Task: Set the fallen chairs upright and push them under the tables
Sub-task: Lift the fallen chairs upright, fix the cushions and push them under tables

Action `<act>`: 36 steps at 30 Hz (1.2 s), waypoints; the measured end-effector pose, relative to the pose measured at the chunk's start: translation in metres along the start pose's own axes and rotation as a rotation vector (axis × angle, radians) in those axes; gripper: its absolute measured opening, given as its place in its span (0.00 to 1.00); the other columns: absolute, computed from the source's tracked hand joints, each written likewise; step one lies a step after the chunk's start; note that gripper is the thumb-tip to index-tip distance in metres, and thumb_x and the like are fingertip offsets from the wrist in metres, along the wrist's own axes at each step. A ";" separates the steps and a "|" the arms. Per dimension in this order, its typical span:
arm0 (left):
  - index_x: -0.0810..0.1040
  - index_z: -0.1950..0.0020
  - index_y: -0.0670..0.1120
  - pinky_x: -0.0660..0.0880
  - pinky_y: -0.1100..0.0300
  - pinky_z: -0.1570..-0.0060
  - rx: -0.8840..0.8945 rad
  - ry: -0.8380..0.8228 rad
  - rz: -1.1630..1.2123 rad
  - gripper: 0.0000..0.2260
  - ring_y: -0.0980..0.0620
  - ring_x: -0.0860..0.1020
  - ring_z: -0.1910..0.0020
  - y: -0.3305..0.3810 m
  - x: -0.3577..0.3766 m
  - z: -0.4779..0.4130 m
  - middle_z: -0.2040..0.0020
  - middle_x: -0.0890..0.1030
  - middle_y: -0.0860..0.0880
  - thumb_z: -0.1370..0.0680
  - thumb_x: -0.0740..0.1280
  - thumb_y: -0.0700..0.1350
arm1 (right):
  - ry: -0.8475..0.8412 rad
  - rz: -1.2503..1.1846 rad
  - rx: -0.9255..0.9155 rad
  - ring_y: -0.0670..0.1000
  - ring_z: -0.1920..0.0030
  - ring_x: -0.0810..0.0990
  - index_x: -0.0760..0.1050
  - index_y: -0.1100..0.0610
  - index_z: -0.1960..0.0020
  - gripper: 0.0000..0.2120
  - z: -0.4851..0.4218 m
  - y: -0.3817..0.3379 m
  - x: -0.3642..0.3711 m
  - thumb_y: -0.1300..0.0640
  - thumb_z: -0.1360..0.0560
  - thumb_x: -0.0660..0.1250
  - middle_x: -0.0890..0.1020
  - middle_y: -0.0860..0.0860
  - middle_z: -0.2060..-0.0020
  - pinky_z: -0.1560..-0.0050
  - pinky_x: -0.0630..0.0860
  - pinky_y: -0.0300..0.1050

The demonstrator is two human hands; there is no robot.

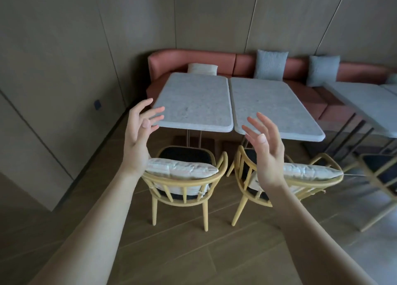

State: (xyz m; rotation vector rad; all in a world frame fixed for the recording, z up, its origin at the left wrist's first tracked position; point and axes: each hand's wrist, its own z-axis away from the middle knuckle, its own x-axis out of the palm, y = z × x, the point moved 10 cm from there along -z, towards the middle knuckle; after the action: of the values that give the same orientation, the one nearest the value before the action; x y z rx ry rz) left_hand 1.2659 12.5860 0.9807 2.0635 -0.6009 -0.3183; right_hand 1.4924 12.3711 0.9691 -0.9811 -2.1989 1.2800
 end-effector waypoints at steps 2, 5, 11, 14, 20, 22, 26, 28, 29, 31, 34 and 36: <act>0.68 0.23 0.54 0.74 0.47 0.30 -0.048 -0.037 0.008 0.36 0.45 0.79 0.30 -0.029 -0.008 -0.010 0.30 0.80 0.46 0.23 0.60 0.75 | 0.036 0.017 0.046 0.53 0.30 0.81 0.68 0.57 0.22 0.43 0.003 0.021 0.013 0.27 0.24 0.66 0.78 0.54 0.28 0.30 0.77 0.47; 0.68 0.23 0.55 0.74 0.48 0.30 -0.103 -0.078 -0.029 0.33 0.47 0.79 0.30 -0.082 -0.011 -0.027 0.30 0.81 0.50 0.21 0.58 0.74 | 0.089 0.028 0.108 0.51 0.31 0.81 0.69 0.55 0.23 0.35 -0.003 0.064 0.020 0.35 0.22 0.67 0.80 0.51 0.29 0.33 0.78 0.43; 0.71 0.25 0.60 0.75 0.62 0.34 -0.293 -0.256 -0.235 0.30 0.63 0.76 0.32 -0.222 -0.007 -0.041 0.32 0.78 0.63 0.22 0.60 0.73 | -0.055 0.146 0.342 0.45 0.37 0.83 0.74 0.46 0.28 0.31 -0.017 0.195 0.072 0.36 0.28 0.70 0.83 0.51 0.36 0.40 0.80 0.42; 0.71 0.29 0.68 0.73 0.54 0.34 -0.391 -0.399 -0.361 0.24 0.58 0.76 0.33 -0.283 -0.011 -0.039 0.35 0.77 0.66 0.23 0.62 0.71 | -0.148 0.239 0.460 0.45 0.36 0.83 0.78 0.47 0.32 0.31 -0.015 0.263 0.104 0.33 0.29 0.72 0.84 0.46 0.37 0.34 0.80 0.51; 0.77 0.36 0.62 0.81 0.50 0.45 -0.475 -0.910 -0.636 0.23 0.60 0.80 0.43 -0.371 0.007 -0.001 0.41 0.80 0.60 0.26 0.67 0.73 | -0.445 0.548 0.652 0.43 0.45 0.83 0.80 0.46 0.41 0.28 0.012 0.366 0.155 0.27 0.29 0.68 0.84 0.39 0.49 0.44 0.79 0.43; 0.79 0.37 0.60 0.81 0.49 0.43 -0.596 -1.126 -0.729 0.25 0.58 0.81 0.45 -0.401 0.005 0.034 0.39 0.81 0.59 0.27 0.71 0.72 | -0.703 0.692 0.791 0.46 0.40 0.82 0.77 0.44 0.35 0.30 0.045 0.397 0.170 0.25 0.28 0.67 0.82 0.40 0.43 0.42 0.78 0.45; 0.76 0.29 0.57 0.78 0.50 0.39 -0.509 -1.356 -1.033 0.27 0.50 0.79 0.36 -0.442 -0.006 0.064 0.31 0.78 0.56 0.25 0.72 0.66 | -1.035 1.133 0.598 0.53 0.28 0.75 0.74 0.45 0.27 0.34 0.065 0.426 0.196 0.28 0.27 0.67 0.80 0.48 0.31 0.25 0.66 0.54; 0.81 0.38 0.58 0.79 0.51 0.43 -0.448 -1.315 -1.030 0.18 0.50 0.82 0.40 -0.453 -0.003 0.056 0.37 0.83 0.56 0.24 0.70 0.64 | -1.106 1.234 0.555 0.56 0.33 0.79 0.76 0.47 0.31 0.27 0.061 0.436 0.209 0.33 0.23 0.66 0.83 0.50 0.36 0.32 0.72 0.53; 0.83 0.42 0.58 0.80 0.52 0.45 -0.394 -1.315 -1.030 0.15 0.51 0.83 0.44 -0.455 0.001 0.053 0.41 0.85 0.57 0.25 0.68 0.63 | -1.161 1.263 0.524 0.57 0.37 0.81 0.77 0.47 0.32 0.22 0.060 0.442 0.214 0.37 0.21 0.65 0.85 0.50 0.40 0.37 0.75 0.53; 0.85 0.46 0.57 0.82 0.54 0.50 -0.281 -1.364 -1.049 0.16 0.52 0.85 0.50 -0.461 0.007 0.052 0.48 0.86 0.57 0.26 0.64 0.61 | -1.257 1.284 0.447 0.58 0.43 0.84 0.79 0.46 0.35 0.16 0.060 0.450 0.221 0.44 0.19 0.62 0.86 0.50 0.45 0.41 0.78 0.53; 0.85 0.44 0.57 0.82 0.54 0.50 -0.189 -1.372 -1.066 0.16 0.53 0.85 0.50 -0.467 0.012 0.047 0.45 0.85 0.58 0.24 0.62 0.60 | -1.263 1.293 0.420 0.56 0.48 0.85 0.80 0.46 0.37 0.14 0.053 0.458 0.220 0.47 0.19 0.62 0.86 0.49 0.49 0.42 0.80 0.54; 0.85 0.41 0.58 0.82 0.52 0.47 -0.189 -1.362 -1.059 0.16 0.53 0.85 0.47 -0.470 0.016 0.039 0.41 0.84 0.59 0.23 0.63 0.60 | -1.240 1.307 0.405 0.55 0.49 0.85 0.80 0.46 0.37 0.13 0.045 0.464 0.220 0.47 0.18 0.62 0.86 0.48 0.51 0.42 0.79 0.54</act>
State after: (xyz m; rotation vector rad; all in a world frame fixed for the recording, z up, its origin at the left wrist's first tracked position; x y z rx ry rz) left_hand 1.3984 12.7595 0.5620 1.5428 -0.0999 -2.3490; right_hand 1.4862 12.6622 0.5439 -1.8088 -1.4798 3.4657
